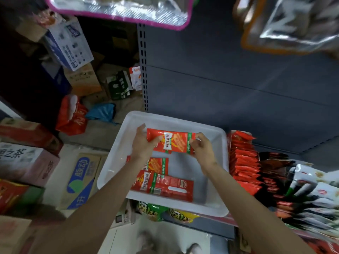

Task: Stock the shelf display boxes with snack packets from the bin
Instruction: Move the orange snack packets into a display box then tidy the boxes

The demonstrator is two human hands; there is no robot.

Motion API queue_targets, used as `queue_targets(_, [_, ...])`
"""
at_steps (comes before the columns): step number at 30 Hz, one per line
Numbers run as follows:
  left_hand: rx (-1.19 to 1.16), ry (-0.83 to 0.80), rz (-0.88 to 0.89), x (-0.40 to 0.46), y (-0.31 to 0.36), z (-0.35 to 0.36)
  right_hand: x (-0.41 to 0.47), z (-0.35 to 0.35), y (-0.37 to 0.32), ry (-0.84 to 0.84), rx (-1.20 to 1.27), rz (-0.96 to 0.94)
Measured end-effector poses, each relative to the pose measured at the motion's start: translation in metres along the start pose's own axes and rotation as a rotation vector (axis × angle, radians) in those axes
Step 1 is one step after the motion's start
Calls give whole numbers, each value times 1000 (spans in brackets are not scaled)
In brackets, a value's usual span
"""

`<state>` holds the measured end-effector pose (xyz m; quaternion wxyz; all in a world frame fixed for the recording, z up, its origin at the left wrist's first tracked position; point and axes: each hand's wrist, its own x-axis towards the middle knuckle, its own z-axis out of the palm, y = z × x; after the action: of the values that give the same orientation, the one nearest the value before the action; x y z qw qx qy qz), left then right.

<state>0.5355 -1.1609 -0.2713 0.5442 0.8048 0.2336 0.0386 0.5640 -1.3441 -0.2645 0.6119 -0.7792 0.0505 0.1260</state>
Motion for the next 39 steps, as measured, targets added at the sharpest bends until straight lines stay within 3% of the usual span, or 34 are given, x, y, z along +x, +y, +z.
queue_targets(5, [-238,31,156,-15,58,20,-7,-52,-31,133,-215,-186])
queue_targets(9, [-239,44,277,-20,96,53,-3,-98,-39,307,-522,-330])
queue_targets(11, [-173,66,328,-22,110,70,-1,-120,-36,316,-743,-269])
queue_targets(14, [-42,88,449,-27,126,93,-6,-148,-33,182,-984,-135])
queue_targets(20, [130,-20,575,-46,151,128,-21,-173,-29,55,-1017,-103])
queue_targets(29, [573,-220,988,-59,185,155,-31,-187,-30,205,-849,-187])
queue_targets(34, [760,-358,911,-55,203,156,-27,-189,-30,126,-812,-189])
queue_targets(39, [818,-443,847,-63,211,160,-25,-189,-30,186,-738,-222])
